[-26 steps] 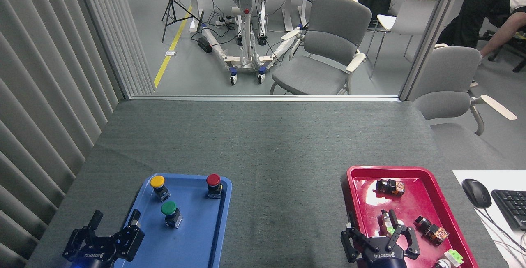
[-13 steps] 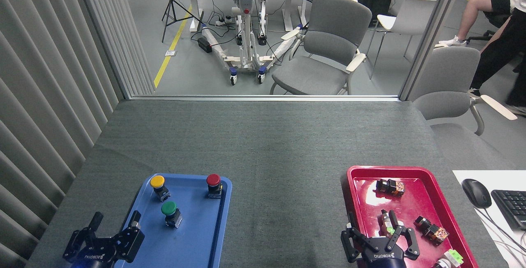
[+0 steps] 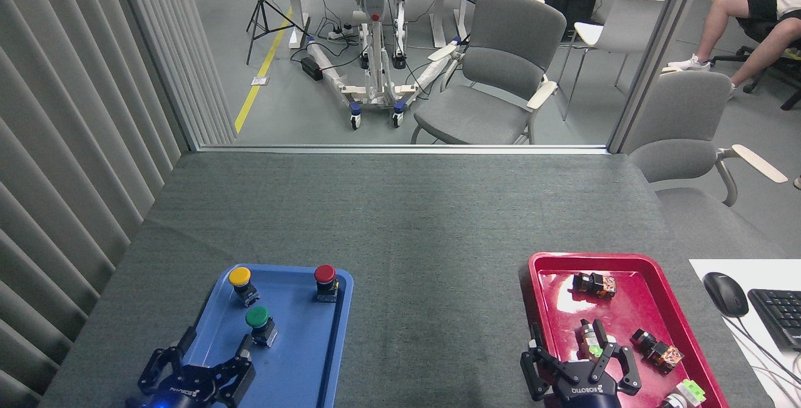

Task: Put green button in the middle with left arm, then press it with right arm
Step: 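Reach the left hand to the green button and grasp it, then carry the green button off the blue tray toward the table middle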

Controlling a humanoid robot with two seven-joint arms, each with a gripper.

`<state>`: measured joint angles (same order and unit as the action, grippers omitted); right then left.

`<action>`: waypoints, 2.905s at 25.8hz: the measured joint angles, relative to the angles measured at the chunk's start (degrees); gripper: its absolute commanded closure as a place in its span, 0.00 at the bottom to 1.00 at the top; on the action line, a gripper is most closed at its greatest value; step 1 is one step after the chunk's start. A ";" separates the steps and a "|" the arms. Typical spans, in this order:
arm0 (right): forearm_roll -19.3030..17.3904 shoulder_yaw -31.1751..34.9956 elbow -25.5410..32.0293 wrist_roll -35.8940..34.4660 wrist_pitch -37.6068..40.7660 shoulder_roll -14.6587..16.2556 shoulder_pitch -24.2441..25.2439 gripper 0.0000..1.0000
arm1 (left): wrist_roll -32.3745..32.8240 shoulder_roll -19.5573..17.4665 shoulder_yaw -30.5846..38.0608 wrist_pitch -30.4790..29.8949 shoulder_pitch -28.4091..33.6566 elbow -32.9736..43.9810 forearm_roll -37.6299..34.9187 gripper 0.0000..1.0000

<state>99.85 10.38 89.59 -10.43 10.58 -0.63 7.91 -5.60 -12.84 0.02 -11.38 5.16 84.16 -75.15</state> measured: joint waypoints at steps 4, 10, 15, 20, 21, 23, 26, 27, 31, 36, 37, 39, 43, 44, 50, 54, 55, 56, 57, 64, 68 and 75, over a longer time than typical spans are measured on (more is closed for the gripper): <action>-0.01 0.01 0.01 -0.03 0.16 -0.32 0.04 0.00 | -0.45 0.49 -1.41 -0.25 -2.43 -4.58 -1.56 0.01; -0.21 -0.15 0.03 -0.04 0.05 -0.18 -0.04 0.00 | -0.78 0.72 -2.55 -0.30 -4.90 -10.18 -2.12 0.01; -0.29 -0.25 0.04 -0.13 -0.09 -0.10 -0.08 0.00 | -0.86 0.94 -5.43 -0.25 -7.58 -14.08 -2.26 0.01; -0.29 -0.28 0.05 -0.07 -0.12 0.04 -0.11 0.01 | -2.13 1.65 -6.46 -0.12 -10.40 -17.99 -2.36 0.01; -0.29 -0.30 0.05 -0.03 -0.12 0.06 -0.12 0.00 | -2.23 1.75 -6.65 -0.12 -10.87 -18.58 -2.39 0.01; -0.29 -0.32 0.05 0.01 -0.12 0.15 -0.15 0.00 | -2.42 1.89 -6.90 -0.12 -11.66 -19.49 -2.47 0.01; -0.29 -0.40 0.04 0.04 0.01 0.25 -0.21 0.00 | -2.52 1.96 -7.11 -0.12 -12.40 -20.59 -2.56 0.02; -0.30 -0.41 0.02 0.05 0.03 0.28 -0.22 0.01 | -2.60 1.96 -7.14 -0.12 -12.61 -21.03 -2.58 0.04; -0.34 -0.49 -0.03 0.14 0.20 0.34 -0.30 0.00 | -3.82 1.89 -7.23 -0.12 -13.41 -22.83 -2.66 0.22; -0.36 -0.54 -0.03 0.24 0.22 0.30 -0.38 0.00 | -5.41 1.87 -7.31 -0.21 -13.80 -23.63 -2.71 0.23; -0.36 -0.55 -0.03 0.12 0.24 0.29 -0.38 0.00 | -5.56 1.88 -7.31 -0.21 -13.87 -23.77 -2.71 0.24; -0.36 -0.58 -0.02 0.01 0.24 0.28 -0.41 0.00 | -5.63 1.94 -7.31 -0.21 -14.11 -24.25 -2.70 0.38; -0.36 -0.56 0.01 -0.09 0.24 0.28 -0.77 0.00 | -5.69 2.07 -7.45 -0.18 -14.65 -25.53 -2.65 0.69; -0.36 -0.55 0.01 -0.09 0.24 0.28 -0.85 0.00 | -5.76 2.04 -7.68 -0.18 -14.73 -25.68 -2.65 0.80; -0.39 -0.27 -0.03 -0.10 0.24 0.51 -1.09 0.00 | -9.99 0.88 -11.23 -0.88 -14.34 -25.63 -3.02 1.00; -0.40 -0.31 0.01 -0.11 0.24 0.65 -1.09 0.00 | -12.39 0.66 -12.75 -2.01 -13.21 -21.52 -3.21 1.00; -0.40 -0.35 0.01 -0.16 0.24 0.66 -1.09 0.00 | -12.60 0.77 -13.56 -2.35 -12.93 -19.75 -3.28 1.00; -0.40 -0.40 0.01 -0.28 0.24 0.69 -1.13 0.00 | -12.69 1.17 -14.87 -2.62 -12.82 -17.98 -3.40 1.00; -0.39 -0.42 0.01 -0.32 0.24 0.72 -1.25 0.00 | -12.85 1.78 -16.39 -2.81 -12.87 -16.61 -3.50 1.00; -0.31 -0.47 -0.03 0.10 0.12 0.90 -1.79 0.00 | -12.49 11.54 -29.50 -3.00 -17.90 -19.89 -6.79 1.00; -0.31 -0.29 -0.02 0.29 0.03 1.32 -2.24 0.00 | -12.10 16.32 -33.93 -2.88 -21.92 -27.93 -8.76 1.00; -0.31 -0.37 -0.02 0.32 -0.23 1.40 -2.24 0.00 | -12.44 20.23 -36.26 -2.53 -26.39 -40.53 -9.33 0.98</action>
<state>99.54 10.01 89.57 -10.11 10.34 0.77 5.67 -18.05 7.39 -36.25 -13.91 -21.24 43.63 -84.48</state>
